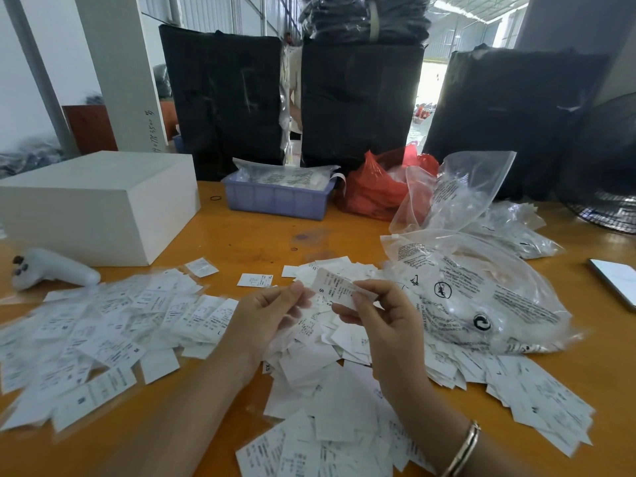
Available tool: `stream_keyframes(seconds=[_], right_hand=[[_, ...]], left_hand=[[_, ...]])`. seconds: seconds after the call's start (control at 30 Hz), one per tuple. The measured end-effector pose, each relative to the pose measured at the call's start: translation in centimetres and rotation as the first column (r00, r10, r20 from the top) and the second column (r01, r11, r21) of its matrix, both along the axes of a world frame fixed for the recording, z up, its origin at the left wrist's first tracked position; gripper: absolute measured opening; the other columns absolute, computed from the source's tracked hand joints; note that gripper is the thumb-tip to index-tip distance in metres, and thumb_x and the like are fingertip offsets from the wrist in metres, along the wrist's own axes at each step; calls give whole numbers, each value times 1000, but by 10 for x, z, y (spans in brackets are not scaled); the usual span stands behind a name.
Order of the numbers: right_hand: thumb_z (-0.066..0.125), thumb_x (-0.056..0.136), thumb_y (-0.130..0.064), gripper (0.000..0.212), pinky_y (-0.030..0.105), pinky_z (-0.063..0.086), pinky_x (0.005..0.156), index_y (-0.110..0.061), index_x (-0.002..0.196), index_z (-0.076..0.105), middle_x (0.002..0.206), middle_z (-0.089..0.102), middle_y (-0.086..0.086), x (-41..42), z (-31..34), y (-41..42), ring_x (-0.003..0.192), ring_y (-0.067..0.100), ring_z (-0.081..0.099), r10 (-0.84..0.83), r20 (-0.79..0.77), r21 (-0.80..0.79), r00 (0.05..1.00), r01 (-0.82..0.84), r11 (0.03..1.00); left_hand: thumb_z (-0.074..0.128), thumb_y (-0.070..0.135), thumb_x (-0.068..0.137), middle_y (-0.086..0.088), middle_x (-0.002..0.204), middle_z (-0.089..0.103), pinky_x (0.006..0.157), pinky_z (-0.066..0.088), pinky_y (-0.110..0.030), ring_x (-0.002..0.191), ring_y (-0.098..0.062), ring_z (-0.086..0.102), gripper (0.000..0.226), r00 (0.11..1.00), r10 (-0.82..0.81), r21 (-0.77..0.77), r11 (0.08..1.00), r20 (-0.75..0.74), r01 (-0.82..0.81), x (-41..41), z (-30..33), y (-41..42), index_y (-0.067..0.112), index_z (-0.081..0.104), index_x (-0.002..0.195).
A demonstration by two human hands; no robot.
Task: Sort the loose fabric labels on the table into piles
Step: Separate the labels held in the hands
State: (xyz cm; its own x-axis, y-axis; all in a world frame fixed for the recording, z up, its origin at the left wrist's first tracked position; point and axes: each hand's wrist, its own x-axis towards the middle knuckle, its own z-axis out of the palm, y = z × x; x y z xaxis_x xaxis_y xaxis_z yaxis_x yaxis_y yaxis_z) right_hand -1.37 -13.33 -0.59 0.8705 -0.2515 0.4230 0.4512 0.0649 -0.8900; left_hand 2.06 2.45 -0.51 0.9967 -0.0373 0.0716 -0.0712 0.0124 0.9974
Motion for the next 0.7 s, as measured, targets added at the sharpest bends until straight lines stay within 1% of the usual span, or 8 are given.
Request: stream_keyframes(seconds=[0.17,0.33,0.5,0.6,0.7], right_hand=[[55,91,3,22,21,55,61,-16,83,63,83,71,-8,-1,0,0,71,21,72,19,-12,-11,1000,-20,1000],[56,91,1,34,21,55,61,-28,77,66,84,72,-5,-1,1,0,72,22,73,15,6,25,1000,-15,1000],[55,91,2,23,22,56,62,-17,83,63,84,71,-8,0,-1,1,72,22,73,20,-1,-24,1000,-20,1000],[56,91,1,25,21,56,62,-20,82,64,85,72,-4,0,1,0,72,22,73,3,12,14,1000,-3,1000],[55,91,1,21,21,55,62,-16,84,64,85,71,-3,0,1,-2,72,23,72,-1,24,35,1000,0,999]], left_hand=[[58,60,65,9,83,74,62,50,-13,68,2,63,32,1000,1,3,1000,-7,-1,0,0,0,36,76,76],[59,59,64,9,81,73,58,49,-9,64,4,61,34,1000,0,-3,1000,2,0,0,0,0,33,77,77],[60,63,60,8,82,74,59,50,-11,64,3,61,38,1000,5,-11,1000,-3,-5,0,0,0,32,76,75],[59,64,59,9,81,73,58,49,-10,64,3,61,39,1000,-4,-11,1000,8,4,0,0,1,34,76,78],[58,65,60,9,81,72,59,49,-11,66,3,61,42,1000,-20,-1,1000,20,20,0,0,1,34,76,80]])
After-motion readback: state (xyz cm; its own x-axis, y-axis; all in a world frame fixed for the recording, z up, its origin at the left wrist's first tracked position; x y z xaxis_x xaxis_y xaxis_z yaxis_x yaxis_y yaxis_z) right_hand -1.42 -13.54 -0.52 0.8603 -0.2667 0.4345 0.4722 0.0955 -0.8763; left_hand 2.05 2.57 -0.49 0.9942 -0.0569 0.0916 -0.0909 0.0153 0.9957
